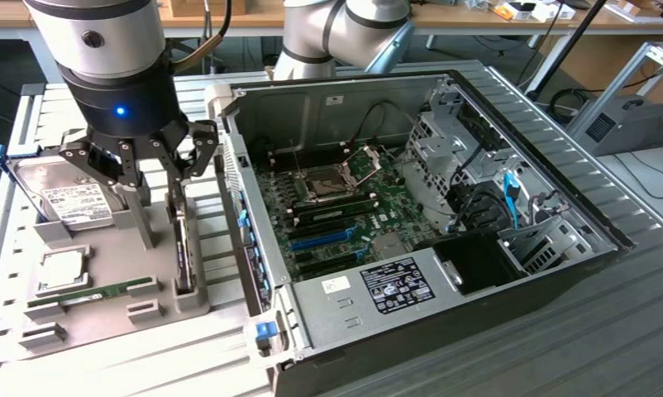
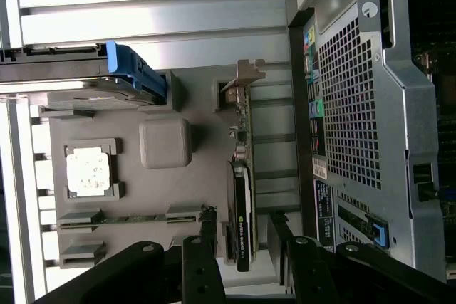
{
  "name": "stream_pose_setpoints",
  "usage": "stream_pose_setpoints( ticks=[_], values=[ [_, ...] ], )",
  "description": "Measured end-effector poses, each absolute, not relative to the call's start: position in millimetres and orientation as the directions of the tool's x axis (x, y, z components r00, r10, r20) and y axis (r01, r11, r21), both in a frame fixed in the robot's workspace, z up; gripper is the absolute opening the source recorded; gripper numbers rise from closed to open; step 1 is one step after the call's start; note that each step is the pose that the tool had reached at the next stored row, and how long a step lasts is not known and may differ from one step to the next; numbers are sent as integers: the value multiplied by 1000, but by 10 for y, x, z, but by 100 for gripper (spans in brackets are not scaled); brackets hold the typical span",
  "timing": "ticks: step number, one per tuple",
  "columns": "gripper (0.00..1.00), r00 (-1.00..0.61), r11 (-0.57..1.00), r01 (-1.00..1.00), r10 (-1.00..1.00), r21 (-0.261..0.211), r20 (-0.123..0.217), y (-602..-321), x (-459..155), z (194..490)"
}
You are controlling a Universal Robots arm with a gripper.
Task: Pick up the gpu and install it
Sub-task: 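Pick up the gpu and move the gpu toward the slot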
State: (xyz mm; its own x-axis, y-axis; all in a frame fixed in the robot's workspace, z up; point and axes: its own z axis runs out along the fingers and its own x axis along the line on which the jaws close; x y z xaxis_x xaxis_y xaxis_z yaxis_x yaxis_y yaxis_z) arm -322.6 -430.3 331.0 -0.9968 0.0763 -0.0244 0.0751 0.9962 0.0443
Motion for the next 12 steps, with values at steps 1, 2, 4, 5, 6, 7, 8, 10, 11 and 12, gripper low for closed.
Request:
stream_pose_setpoints(
  ticks=[1, 2, 4, 5, 6, 7, 8, 10, 11, 12],
  values=[
    [42, -997, 996, 75, 76, 44, -24, -4303, -3226, 3310],
    [42, -997, 996, 75, 76, 44, -24, -4303, -3226, 3310],
    [42, -997, 996, 75, 76, 44, -24, -4303, -3226, 3310],
    [43, -997, 996, 75, 76, 44, -24, -4302, -3226, 3310],
    [49, -997, 996, 75, 76, 44, -24, -4303, -3226, 3310],
    [49, -997, 996, 75, 76, 44, -24, -4303, -3226, 3310],
    [56, -997, 996, 75, 76, 44, -24, -4303, -3226, 3310],
    [56, -997, 996, 75, 76, 44, -24, -4302, -3225, 3304],
    [56, -997, 996, 75, 76, 45, -25, -4302, -3226, 3290],
    [56, -997, 996, 75, 76, 44, -24, -4303, -3226, 3274]
  ],
)
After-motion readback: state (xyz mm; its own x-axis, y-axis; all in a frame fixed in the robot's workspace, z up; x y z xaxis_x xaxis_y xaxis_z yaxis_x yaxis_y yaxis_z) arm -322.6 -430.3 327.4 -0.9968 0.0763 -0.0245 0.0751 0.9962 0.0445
